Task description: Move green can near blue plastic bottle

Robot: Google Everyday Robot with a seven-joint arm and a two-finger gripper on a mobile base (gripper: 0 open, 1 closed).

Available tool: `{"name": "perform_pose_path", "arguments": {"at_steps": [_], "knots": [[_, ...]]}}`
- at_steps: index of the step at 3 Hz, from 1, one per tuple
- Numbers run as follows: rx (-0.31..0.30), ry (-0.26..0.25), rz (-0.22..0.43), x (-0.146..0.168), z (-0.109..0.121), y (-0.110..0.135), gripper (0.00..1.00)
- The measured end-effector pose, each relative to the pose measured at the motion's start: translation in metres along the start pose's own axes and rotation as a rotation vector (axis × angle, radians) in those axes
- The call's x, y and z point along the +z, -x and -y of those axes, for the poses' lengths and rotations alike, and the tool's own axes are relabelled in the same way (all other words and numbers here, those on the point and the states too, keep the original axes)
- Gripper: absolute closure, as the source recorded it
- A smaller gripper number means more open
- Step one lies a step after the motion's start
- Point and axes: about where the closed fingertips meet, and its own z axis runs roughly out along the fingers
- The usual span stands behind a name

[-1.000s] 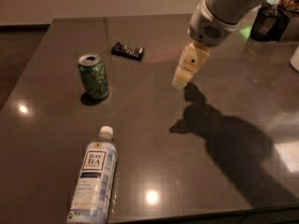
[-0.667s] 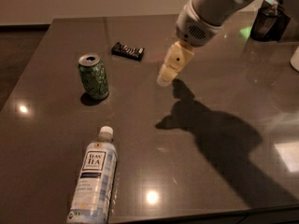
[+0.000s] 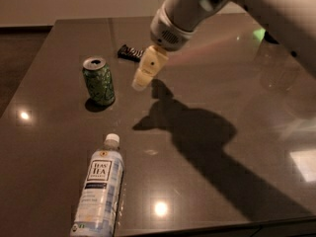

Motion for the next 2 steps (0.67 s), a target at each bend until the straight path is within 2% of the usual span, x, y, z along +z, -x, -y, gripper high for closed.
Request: {"name": "perform_pose_path", "arguments": {"at_steps": [1, 2], "knots": [[-0.059, 0.045, 0.038, 0.031, -0.01, 0.04, 0.0], [-0.086, 0.078, 0.054, 0.049, -0.015, 0.06, 0.0]]}}
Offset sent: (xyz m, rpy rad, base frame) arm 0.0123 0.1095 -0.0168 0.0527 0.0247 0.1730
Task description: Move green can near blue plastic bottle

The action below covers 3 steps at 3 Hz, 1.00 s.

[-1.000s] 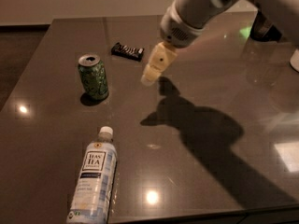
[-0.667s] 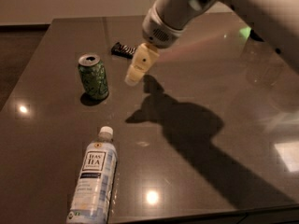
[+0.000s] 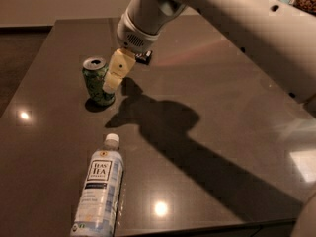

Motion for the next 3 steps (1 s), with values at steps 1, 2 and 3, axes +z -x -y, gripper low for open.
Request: {"name": "perform_pose_path", "arguments": {"at_steps": [1, 2, 3], "knots": [[-0.021, 0.042, 0.011, 0.017, -0.007, 0.012, 0.0], [-0.044, 0.084, 0.022, 0.031, -0.02, 0.024, 0.0], [-0.062, 0.107, 0.024, 0.037, -0.027, 0.032, 0.2]]}}
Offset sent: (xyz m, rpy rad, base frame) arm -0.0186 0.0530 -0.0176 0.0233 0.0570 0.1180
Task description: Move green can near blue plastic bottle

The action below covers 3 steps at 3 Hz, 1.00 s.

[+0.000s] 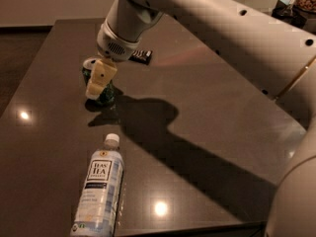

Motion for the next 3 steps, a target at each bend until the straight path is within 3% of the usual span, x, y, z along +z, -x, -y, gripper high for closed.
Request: {"name": "perform_pose_path", "arguments": {"at_steps": [1, 2, 3], "knots": [[-0.014, 0.01, -0.003, 0.003, -0.005, 0.005, 0.42], [-0.019, 0.016, -0.004, -0.005, -0.015, 0.004, 0.74], [-0.033, 0.011, -0.013, -0.019, -0.033, 0.005, 0.96]]}}
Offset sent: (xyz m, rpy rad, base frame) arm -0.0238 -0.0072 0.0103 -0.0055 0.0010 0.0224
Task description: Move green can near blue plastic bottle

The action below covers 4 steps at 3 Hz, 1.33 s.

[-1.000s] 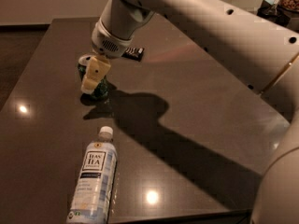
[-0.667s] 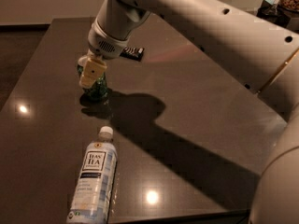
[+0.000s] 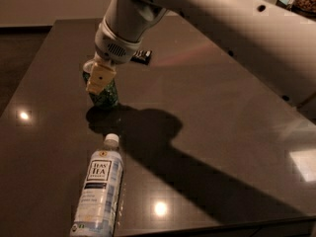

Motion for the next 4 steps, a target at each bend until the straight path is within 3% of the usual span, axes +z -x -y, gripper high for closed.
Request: {"name": "perform_pose_path", "arguments": {"at_steps": [2, 4], "knots": [[-0.065, 0.075, 0.039, -0.014, -0.06, 0.023, 1.0], [-0.132, 0.155, 0.086, -0.003, -0.099, 0.042, 1.0]]}}
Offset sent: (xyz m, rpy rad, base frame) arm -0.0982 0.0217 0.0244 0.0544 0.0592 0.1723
